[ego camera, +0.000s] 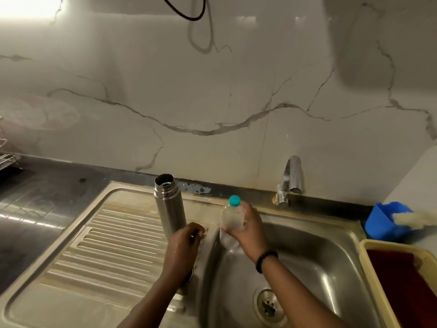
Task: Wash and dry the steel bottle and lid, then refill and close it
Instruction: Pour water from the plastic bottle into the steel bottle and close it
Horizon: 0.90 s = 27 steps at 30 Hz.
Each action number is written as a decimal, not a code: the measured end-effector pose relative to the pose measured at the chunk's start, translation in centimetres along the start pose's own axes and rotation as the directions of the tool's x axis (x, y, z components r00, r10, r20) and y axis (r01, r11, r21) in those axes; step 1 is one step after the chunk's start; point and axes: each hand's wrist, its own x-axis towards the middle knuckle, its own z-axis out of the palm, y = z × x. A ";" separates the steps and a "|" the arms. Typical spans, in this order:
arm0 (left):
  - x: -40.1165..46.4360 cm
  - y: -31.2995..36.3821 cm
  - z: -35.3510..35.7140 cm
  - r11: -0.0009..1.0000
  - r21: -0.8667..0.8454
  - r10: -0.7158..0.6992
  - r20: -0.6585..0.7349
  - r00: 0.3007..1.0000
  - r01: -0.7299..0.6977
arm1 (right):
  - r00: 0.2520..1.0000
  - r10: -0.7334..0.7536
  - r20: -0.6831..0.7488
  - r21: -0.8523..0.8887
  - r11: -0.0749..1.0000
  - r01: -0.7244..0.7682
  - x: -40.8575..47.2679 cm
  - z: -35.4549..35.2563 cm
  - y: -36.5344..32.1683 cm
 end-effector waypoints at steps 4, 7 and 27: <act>0.0 -0.8 -2.3 0.998 -0.002 -0.068 -0.061 0.996 0.068 | 1.000 -0.011 -0.015 -0.006 1.000 0.011 4.1 1.1 -2.3; -0.1 -2.3 -3.6 0.994 0.000 -0.111 -0.107 0.988 0.111 | 0.999 -0.026 0.027 -0.038 0.999 0.027 6.2 2.2 -3.4; -1.0 -6.9 -5.7 0.973 0.029 -0.225 -0.081 0.971 0.228 | 0.977 0.204 0.057 -0.184 0.964 -0.190 6.8 5.4 -0.3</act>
